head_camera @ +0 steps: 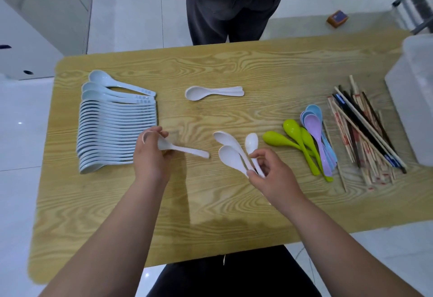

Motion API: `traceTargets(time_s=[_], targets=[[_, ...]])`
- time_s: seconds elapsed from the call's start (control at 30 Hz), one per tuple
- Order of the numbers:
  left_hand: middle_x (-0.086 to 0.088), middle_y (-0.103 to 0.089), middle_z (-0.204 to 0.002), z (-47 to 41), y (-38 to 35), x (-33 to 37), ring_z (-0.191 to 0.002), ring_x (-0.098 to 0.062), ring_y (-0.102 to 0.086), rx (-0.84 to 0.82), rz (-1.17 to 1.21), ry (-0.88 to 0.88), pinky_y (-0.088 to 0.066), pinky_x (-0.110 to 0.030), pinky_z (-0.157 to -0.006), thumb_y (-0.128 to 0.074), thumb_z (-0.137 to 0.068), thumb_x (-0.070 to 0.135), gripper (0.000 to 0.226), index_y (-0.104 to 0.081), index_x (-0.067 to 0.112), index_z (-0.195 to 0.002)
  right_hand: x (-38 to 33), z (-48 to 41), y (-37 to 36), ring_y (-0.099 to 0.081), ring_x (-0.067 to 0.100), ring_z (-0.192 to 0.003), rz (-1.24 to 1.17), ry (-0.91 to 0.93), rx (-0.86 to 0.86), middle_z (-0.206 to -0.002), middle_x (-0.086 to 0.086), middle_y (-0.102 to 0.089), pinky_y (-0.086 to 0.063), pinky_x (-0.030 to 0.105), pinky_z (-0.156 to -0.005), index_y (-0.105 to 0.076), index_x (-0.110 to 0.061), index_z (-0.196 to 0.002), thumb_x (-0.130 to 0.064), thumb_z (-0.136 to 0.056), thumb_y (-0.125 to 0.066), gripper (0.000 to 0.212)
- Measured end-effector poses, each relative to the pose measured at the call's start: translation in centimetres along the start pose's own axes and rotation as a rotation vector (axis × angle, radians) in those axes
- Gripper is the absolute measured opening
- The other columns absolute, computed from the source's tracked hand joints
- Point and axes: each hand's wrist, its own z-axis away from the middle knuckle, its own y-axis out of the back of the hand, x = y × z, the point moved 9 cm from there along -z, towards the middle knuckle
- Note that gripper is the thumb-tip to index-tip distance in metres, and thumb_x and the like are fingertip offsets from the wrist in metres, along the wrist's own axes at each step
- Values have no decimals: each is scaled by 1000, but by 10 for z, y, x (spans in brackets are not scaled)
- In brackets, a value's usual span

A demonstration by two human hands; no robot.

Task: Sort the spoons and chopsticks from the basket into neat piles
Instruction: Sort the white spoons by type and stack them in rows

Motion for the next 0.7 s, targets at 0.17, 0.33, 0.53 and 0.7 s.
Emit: traceTargets(time_s=[0.17, 0.33, 0.53, 0.7], targets=[[-8, -53, -79, 36, -20, -2, -69, -21, -58, -209, -16, 120, -56, -39, -75, -49, -97, 20, 15, -61, 12, -101, -36, 20, -23, -71, 19, -80, -358, -75, -237, -91, 4, -75, -60, 34, -66, -60, -16, -105, 5, -88, -69, 29], [-1, -59, -85, 82, -42, 10, -75, -18, -59, -511, -67, 89, -52, -34, -67, -66, -85, 44, 38, -63, 17, -110, -61, 40, -53, -69, 20, -72, -387, -113, -404, -91, 9, -72, -59, 36, -58, -59, -12, -108, 9, -88, -68, 30], [2, -53, -75, 95, -28, 23, -65, -16, -51, -453, -71, 135, -42, -30, -59, -69, -79, 18, 15, -70, 24, -93, -79, 63, -67, -75, 34, -91, -430, -170, -516, -101, 12, -73, -55, 34, -57, -51, -10, -118, 9, -89, -66, 37], [-3, -61, -86, 99, -9, 37, -80, -24, -67, -333, 78, 115, -56, -39, -77, -57, -92, 3, 13, -60, 15, -94, -87, 71, -69, -74, 34, -83, -410, -215, -575, -102, 10, -71, -54, 34, -56, -49, -12, -121, 9, -88, -66, 42]])
